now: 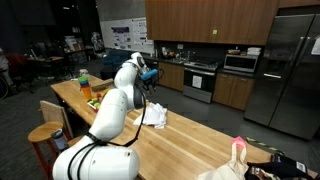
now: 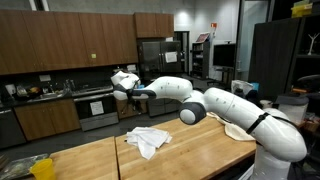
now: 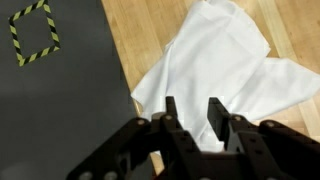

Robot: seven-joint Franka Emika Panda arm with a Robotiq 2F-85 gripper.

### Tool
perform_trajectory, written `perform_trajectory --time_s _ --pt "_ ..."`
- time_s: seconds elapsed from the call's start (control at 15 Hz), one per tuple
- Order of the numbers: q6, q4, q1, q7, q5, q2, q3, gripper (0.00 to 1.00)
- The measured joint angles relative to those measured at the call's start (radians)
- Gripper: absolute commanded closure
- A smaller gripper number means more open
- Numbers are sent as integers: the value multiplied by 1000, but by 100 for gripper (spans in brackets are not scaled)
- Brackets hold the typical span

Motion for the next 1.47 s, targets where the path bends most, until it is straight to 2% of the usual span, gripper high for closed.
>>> perform_trajectory --time_s 0.4,0.47,0.6,0.87,1.13,1.47 --pt "2 5 3 18 0 2 -6 57" --pt "2 6 3 18 0 2 -6 32" --pt "3 3 4 18 0 2 -6 28" --pt "-36 9 6 103 -32 -3 -37 2" --pt "-97 12 16 212 -63 -67 -77 0" --pt "-140 11 46 156 -91 -148 -81 0"
